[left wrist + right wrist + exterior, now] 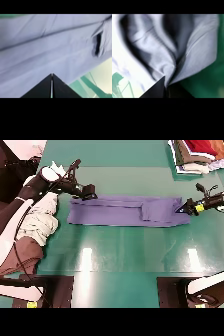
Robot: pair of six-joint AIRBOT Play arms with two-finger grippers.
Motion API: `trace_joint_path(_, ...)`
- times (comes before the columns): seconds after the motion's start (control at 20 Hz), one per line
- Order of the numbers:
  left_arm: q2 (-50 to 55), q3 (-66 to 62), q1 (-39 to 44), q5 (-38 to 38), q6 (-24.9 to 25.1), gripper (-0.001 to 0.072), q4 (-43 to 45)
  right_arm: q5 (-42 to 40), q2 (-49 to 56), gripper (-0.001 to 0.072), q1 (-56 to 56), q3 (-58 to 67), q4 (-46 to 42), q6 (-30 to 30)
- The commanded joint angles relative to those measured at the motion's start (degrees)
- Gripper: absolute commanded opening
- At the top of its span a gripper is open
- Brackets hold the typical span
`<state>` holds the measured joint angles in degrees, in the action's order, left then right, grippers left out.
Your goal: Fold the shirts.
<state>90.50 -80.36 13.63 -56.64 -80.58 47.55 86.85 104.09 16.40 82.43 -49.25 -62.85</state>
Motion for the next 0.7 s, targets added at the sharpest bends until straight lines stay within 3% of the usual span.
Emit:
trace_joint_path(0.0,4.6,-4.8,3.6,1.3,-0.7,0.0020,-0.2,2.5,-5.0,0.0012,-0.8,1.5,0.3,-1.9)
trace_joint_path(0.35,19.6,-20.3,13.1,-0.5,-2.5,0.0020,-0.2,8.2,-11.1,0.0012,-9.8,18.2,0.3,-12.4)
trace_joint_path(0.65,27.3,-24.4,18.5,0.2,-3.6,0.0021,-1.2,7.1,-11.2,0.0012,-22.3,31.0,0.3,-14.3)
